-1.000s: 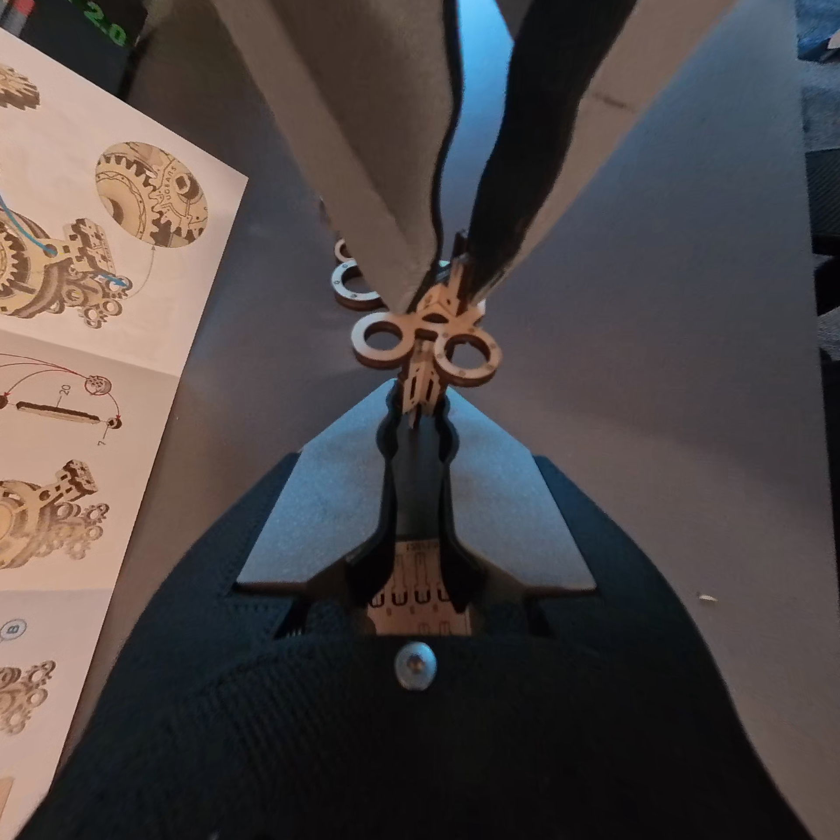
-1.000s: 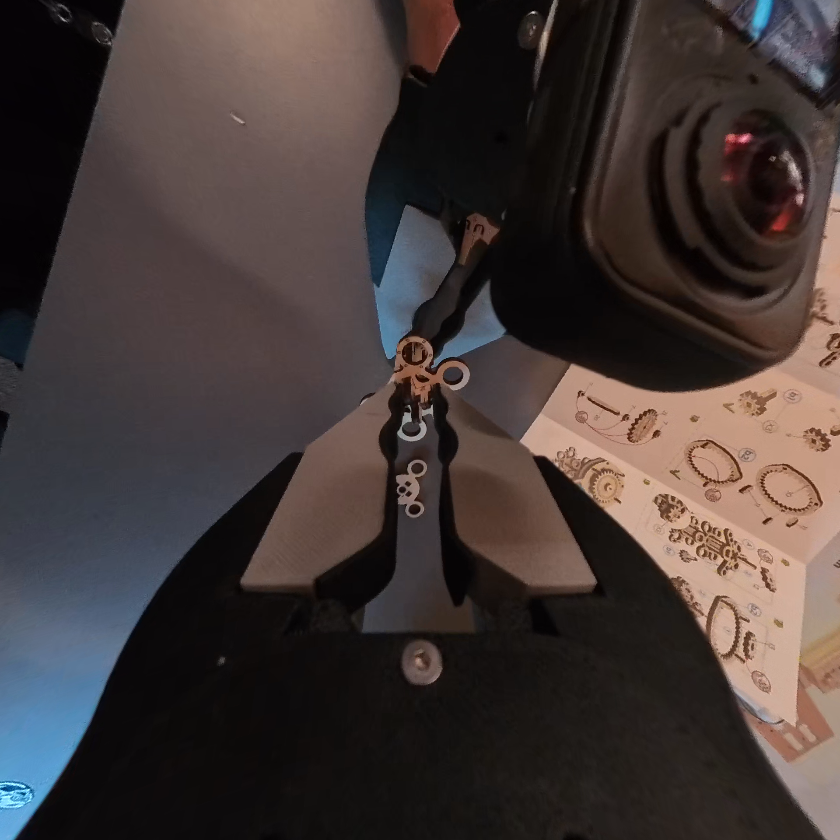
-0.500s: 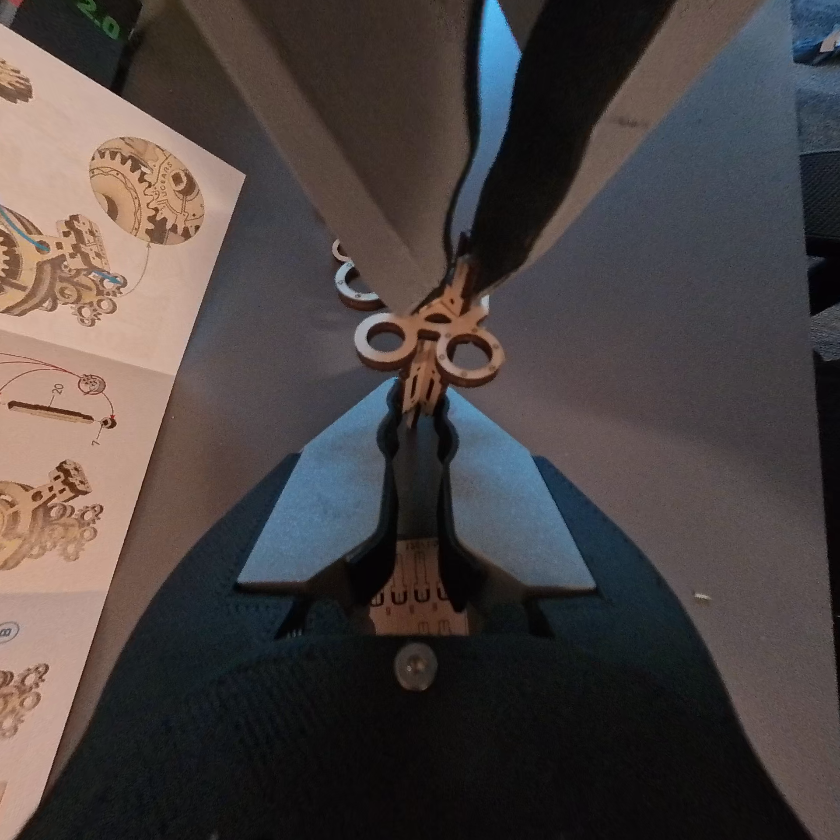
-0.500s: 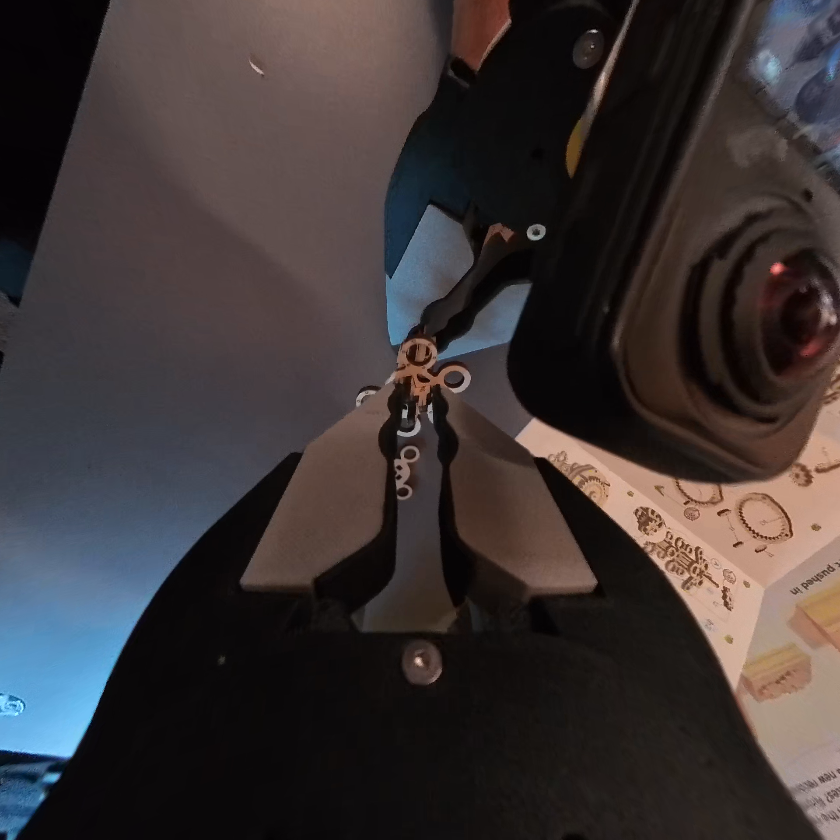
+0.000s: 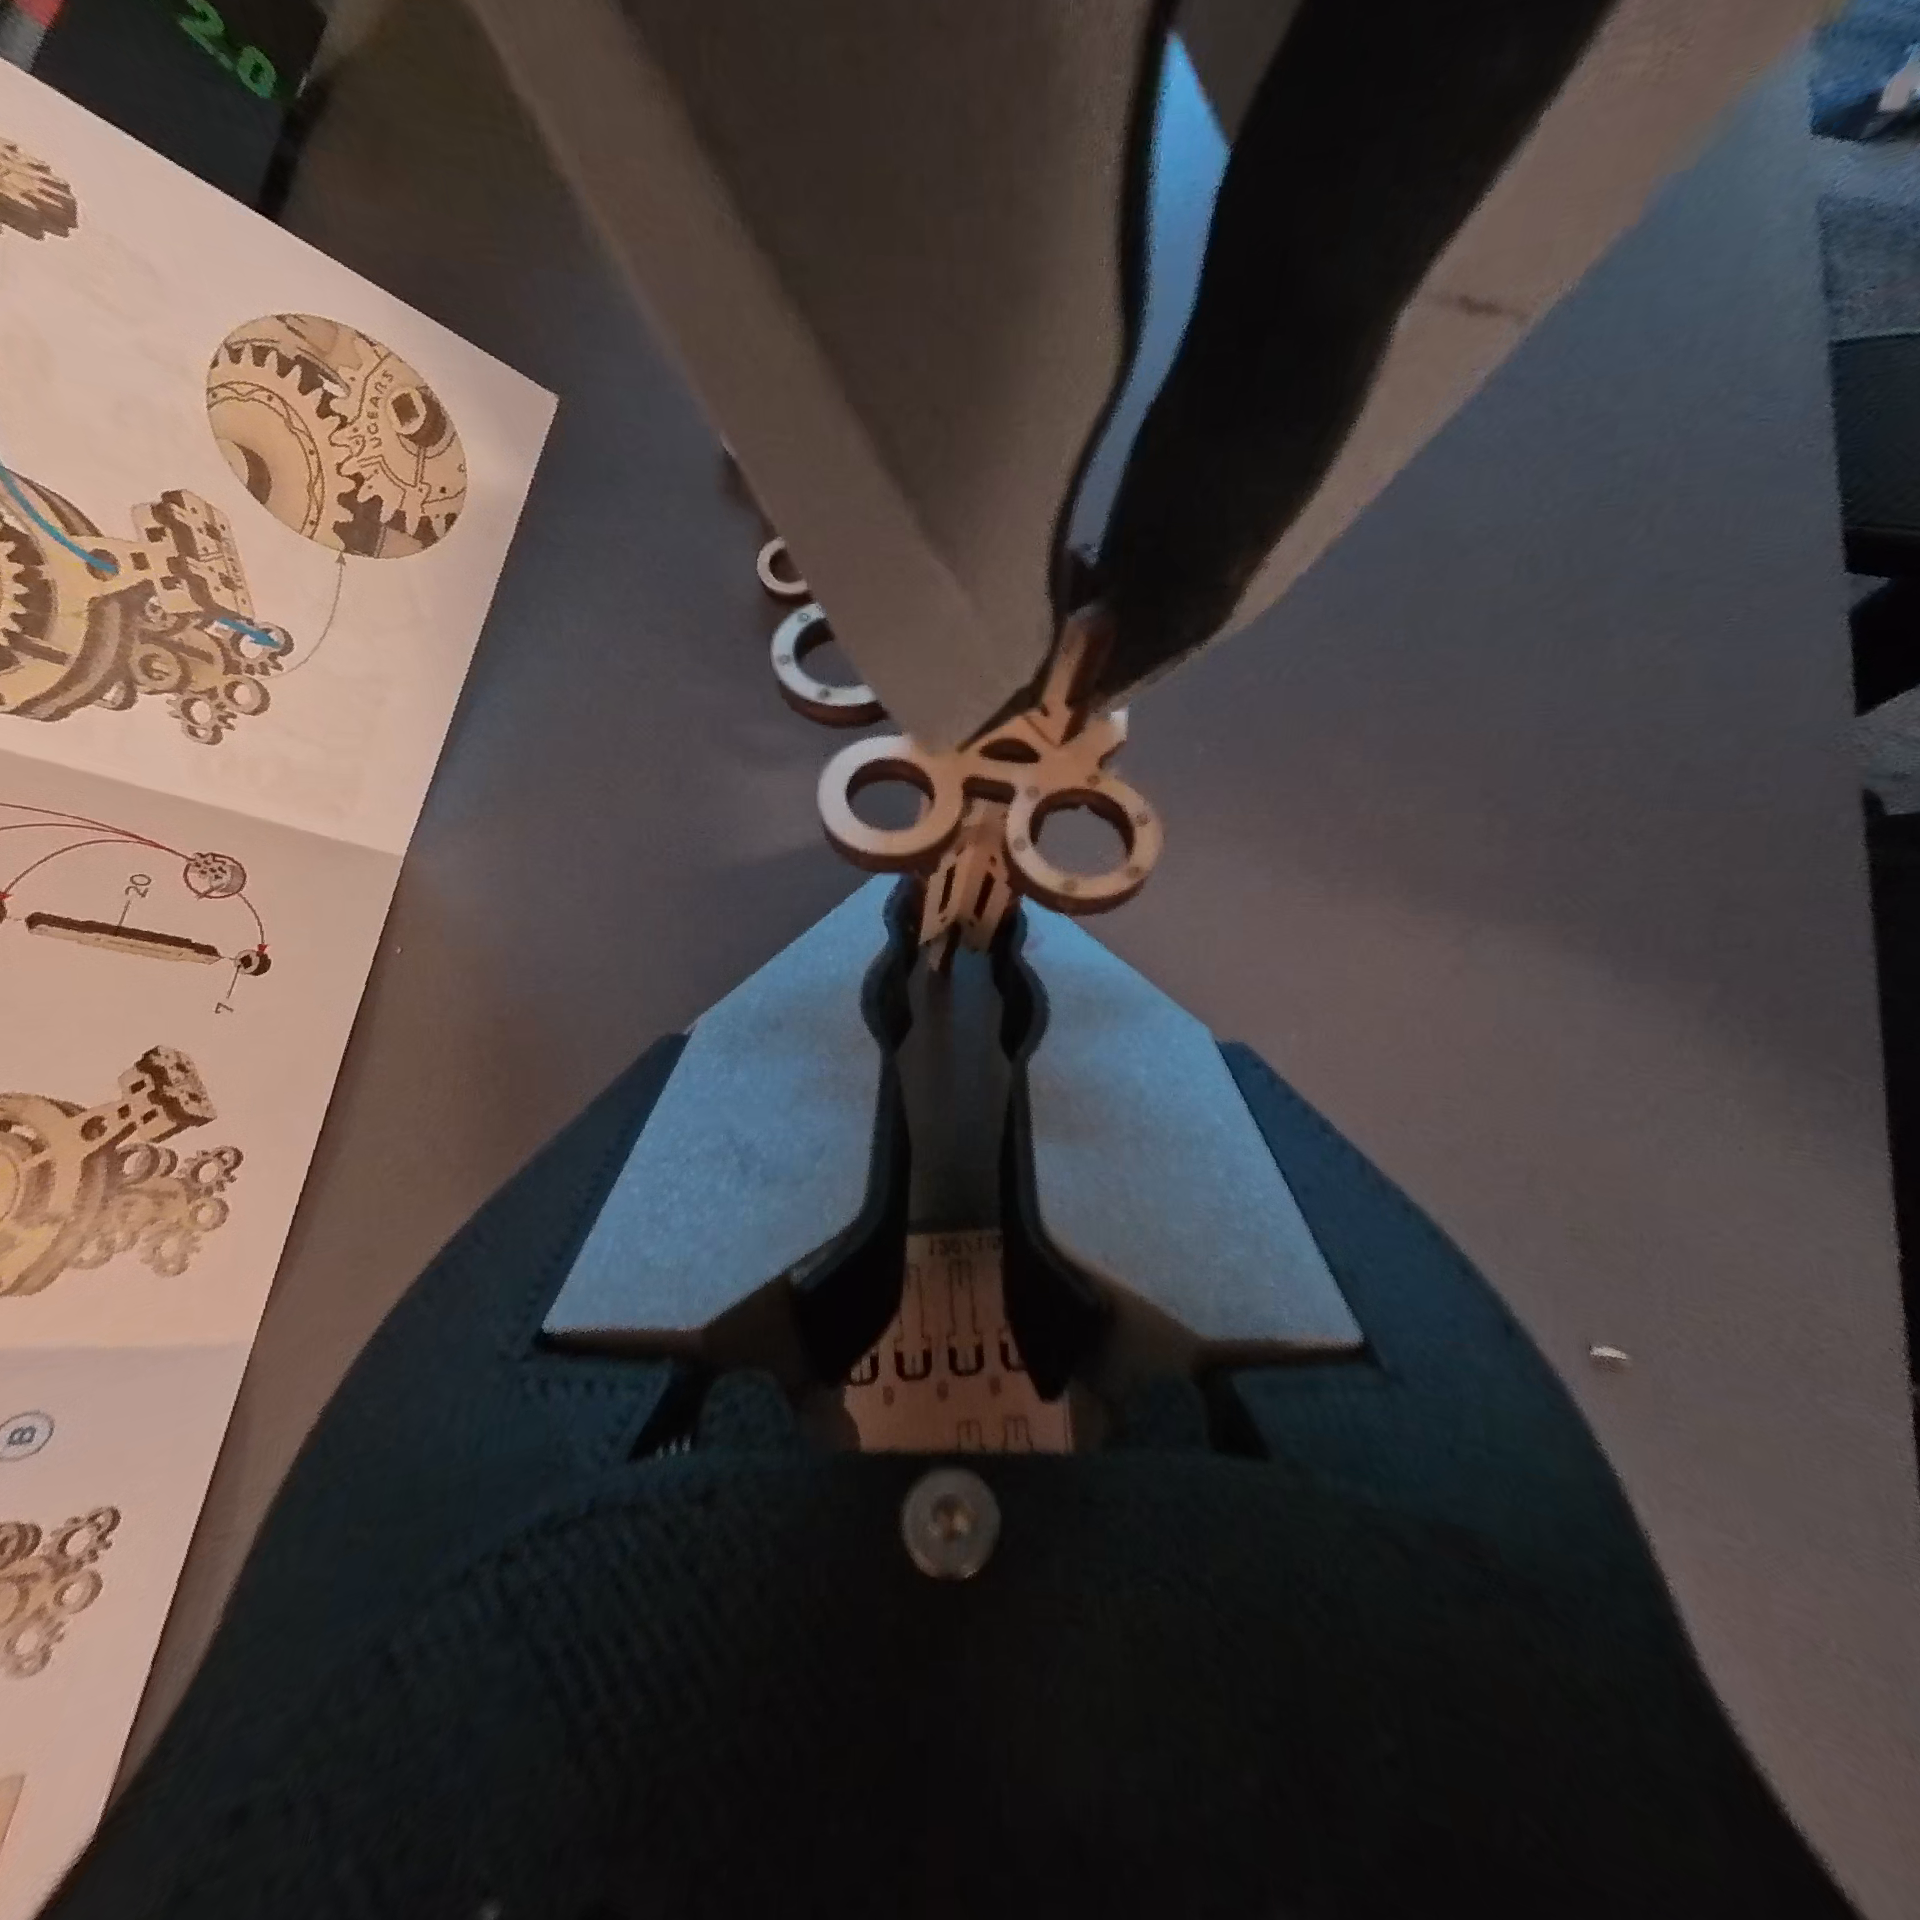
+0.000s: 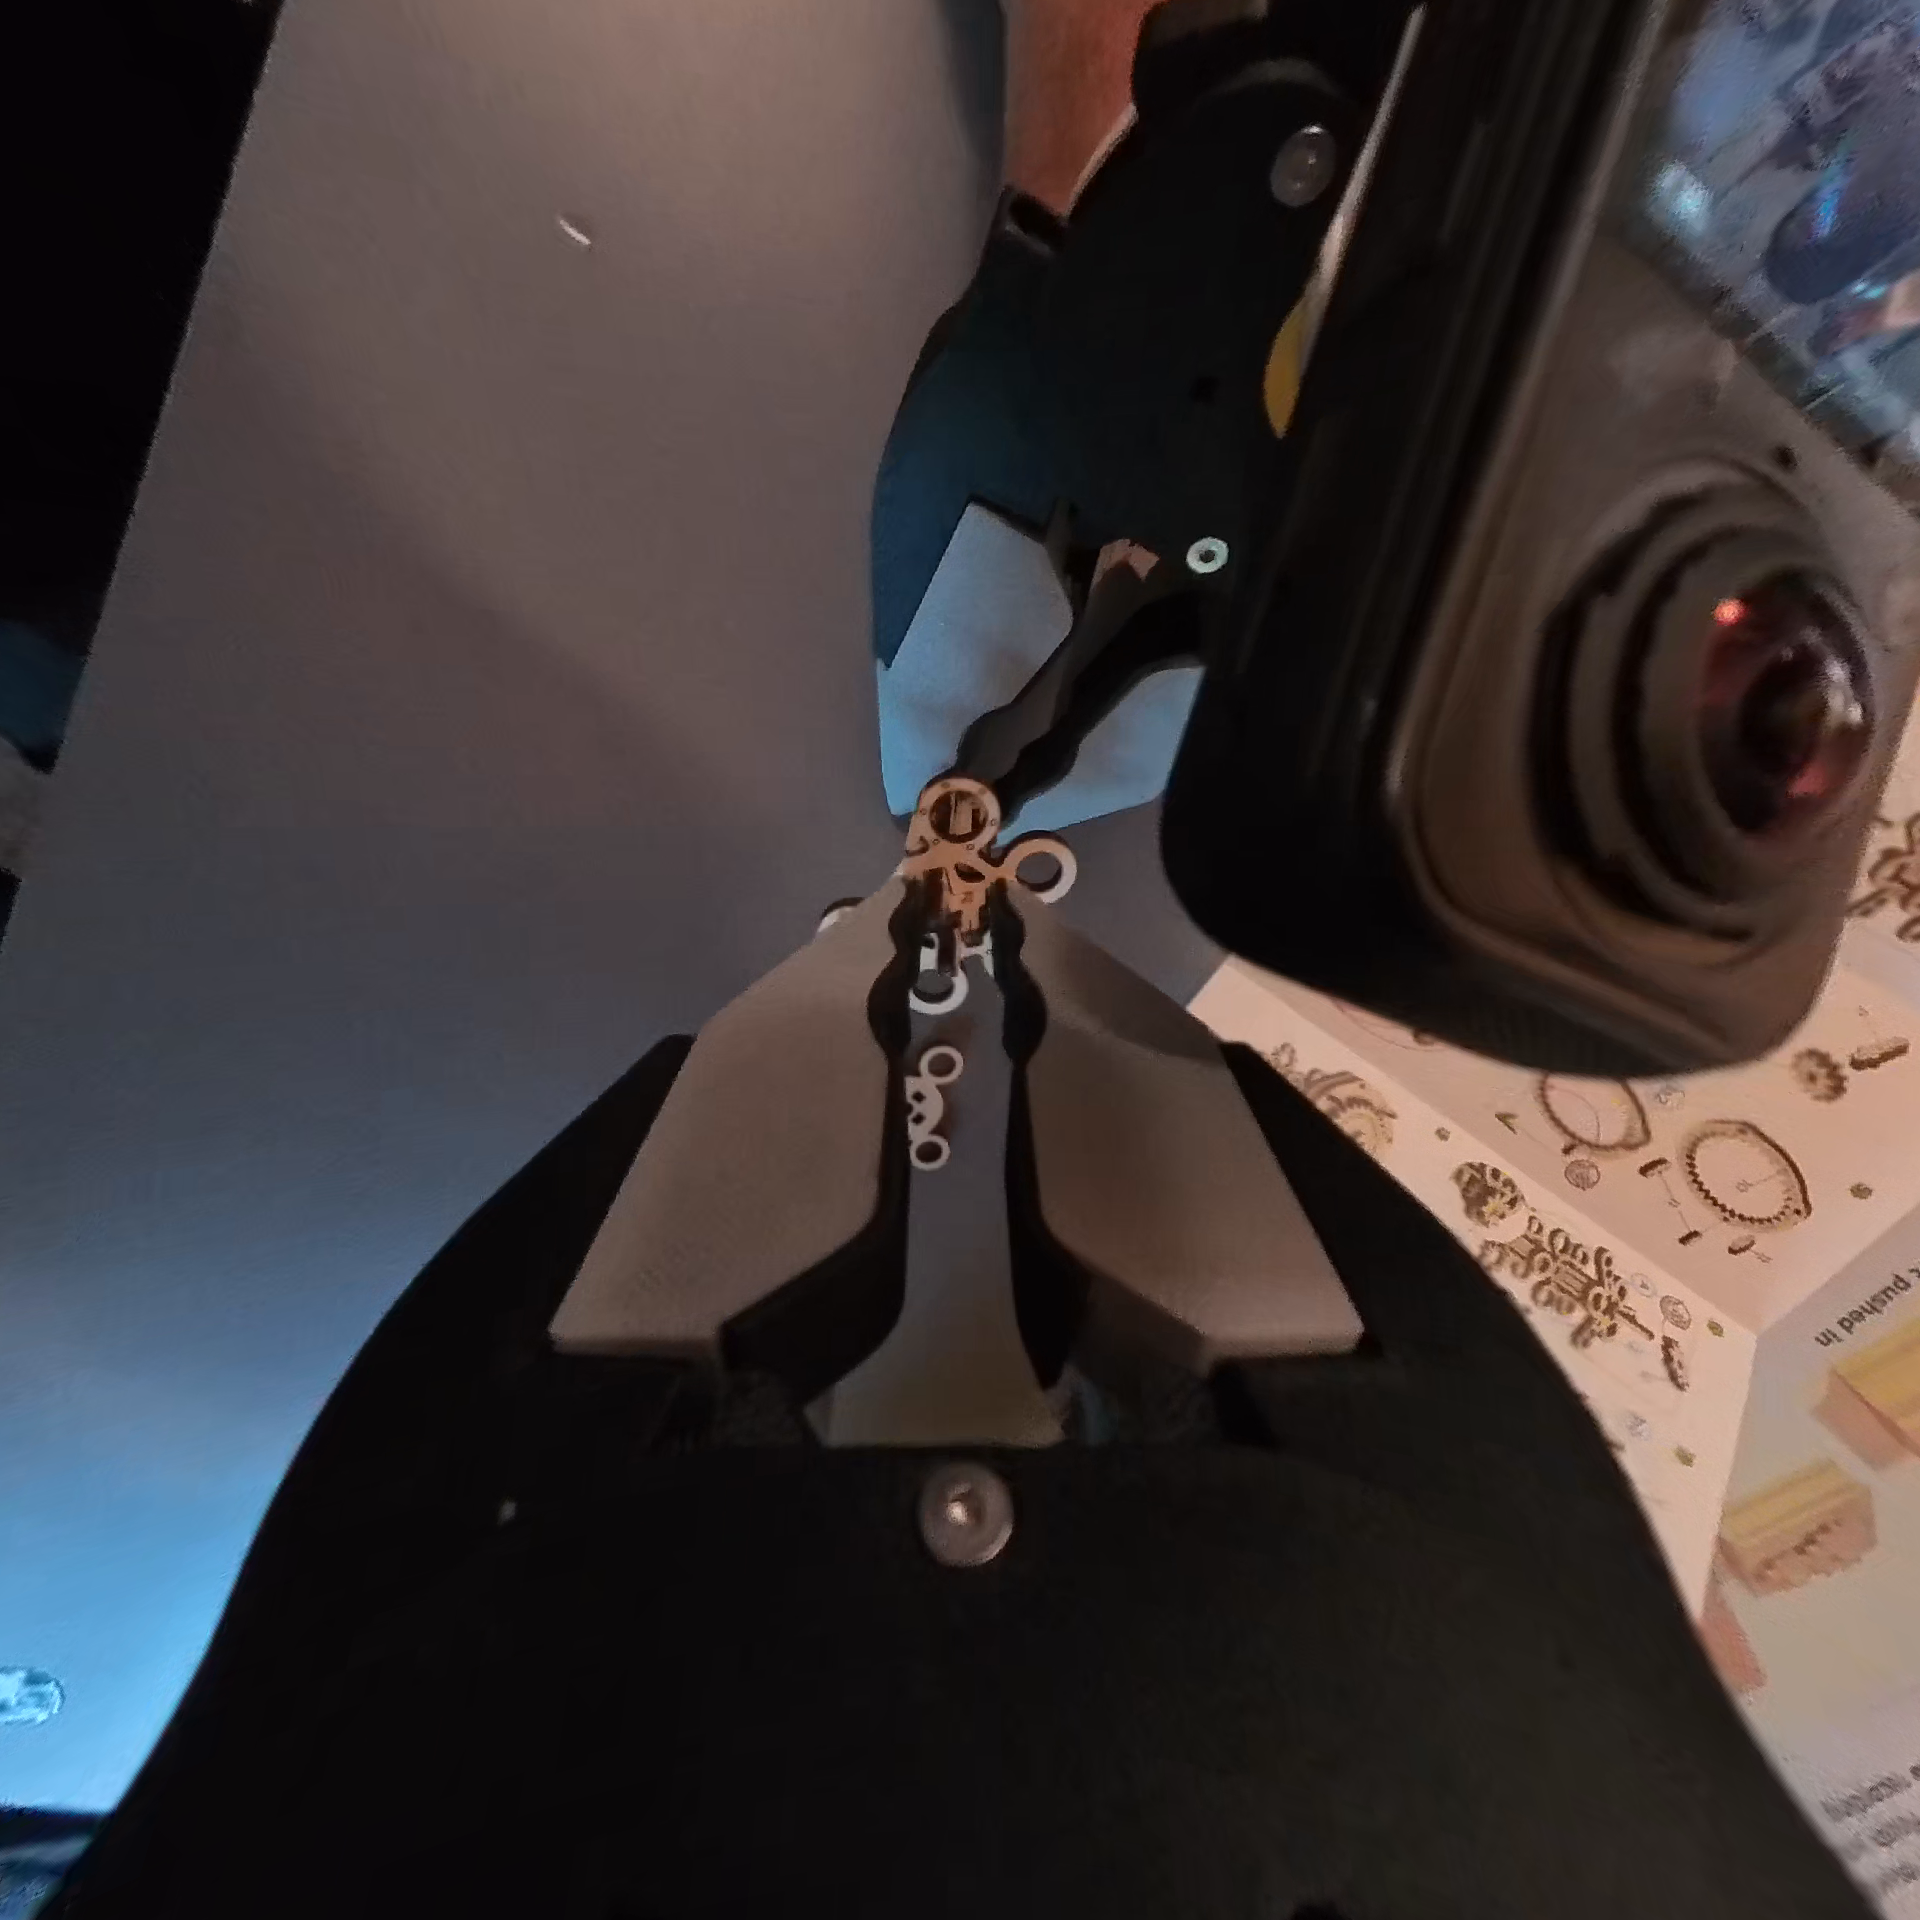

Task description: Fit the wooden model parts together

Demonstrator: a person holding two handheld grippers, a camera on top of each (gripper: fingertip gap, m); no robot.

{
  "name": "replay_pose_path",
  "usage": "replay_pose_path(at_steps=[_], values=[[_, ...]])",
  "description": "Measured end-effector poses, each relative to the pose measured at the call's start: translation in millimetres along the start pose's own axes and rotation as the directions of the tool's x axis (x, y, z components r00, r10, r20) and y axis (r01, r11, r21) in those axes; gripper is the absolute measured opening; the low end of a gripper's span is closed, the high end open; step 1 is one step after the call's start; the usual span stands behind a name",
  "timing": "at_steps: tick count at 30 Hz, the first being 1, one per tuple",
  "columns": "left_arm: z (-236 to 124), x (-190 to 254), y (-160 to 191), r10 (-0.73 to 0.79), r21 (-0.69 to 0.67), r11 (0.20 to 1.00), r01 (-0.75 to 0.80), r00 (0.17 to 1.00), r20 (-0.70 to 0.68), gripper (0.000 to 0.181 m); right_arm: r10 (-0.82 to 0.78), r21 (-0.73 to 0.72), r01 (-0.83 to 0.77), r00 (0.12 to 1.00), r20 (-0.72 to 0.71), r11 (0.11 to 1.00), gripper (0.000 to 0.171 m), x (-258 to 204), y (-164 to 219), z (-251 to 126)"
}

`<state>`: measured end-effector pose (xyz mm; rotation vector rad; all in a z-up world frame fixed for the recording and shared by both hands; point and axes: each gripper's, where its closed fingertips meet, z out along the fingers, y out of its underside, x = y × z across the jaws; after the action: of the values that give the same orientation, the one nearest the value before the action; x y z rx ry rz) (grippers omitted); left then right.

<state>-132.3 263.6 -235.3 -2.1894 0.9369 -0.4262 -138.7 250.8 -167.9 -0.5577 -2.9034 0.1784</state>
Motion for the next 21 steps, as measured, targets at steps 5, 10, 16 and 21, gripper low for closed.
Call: replay_pose_path(at_steps=[5,10,16,21], values=[[0.7,1.6,-0.5,0.018,0.001,1.000,-0.018,1.000,-0.001,0.011,0.078,0.062,-0.078,0.997,0.000,0.995,0.015,-4.9,3.2,-0.7],[1.2,2.2,-1.0,0.019,0.001,1.000,-0.019,1.000,-0.007,0.012,0.034,0.023,-0.034,0.999,-0.026,0.999,0.016,-6.0,6.3,-0.4],[1.2,2.3,-1.1,0.018,0.001,1.000,-0.018,1.000,-0.009,0.012,0.002,-0.008,-0.002,1.000,-0.012,1.000,0.014,-5.1,7.7,-1.3],[1.7,2.4,-1.5,0.016,0.000,1.000,-0.016,1.000,-0.016,0.012,-0.035,-0.021,0.035,0.999,-0.008,0.999,0.014,-6.0,10.0,-0.7]])
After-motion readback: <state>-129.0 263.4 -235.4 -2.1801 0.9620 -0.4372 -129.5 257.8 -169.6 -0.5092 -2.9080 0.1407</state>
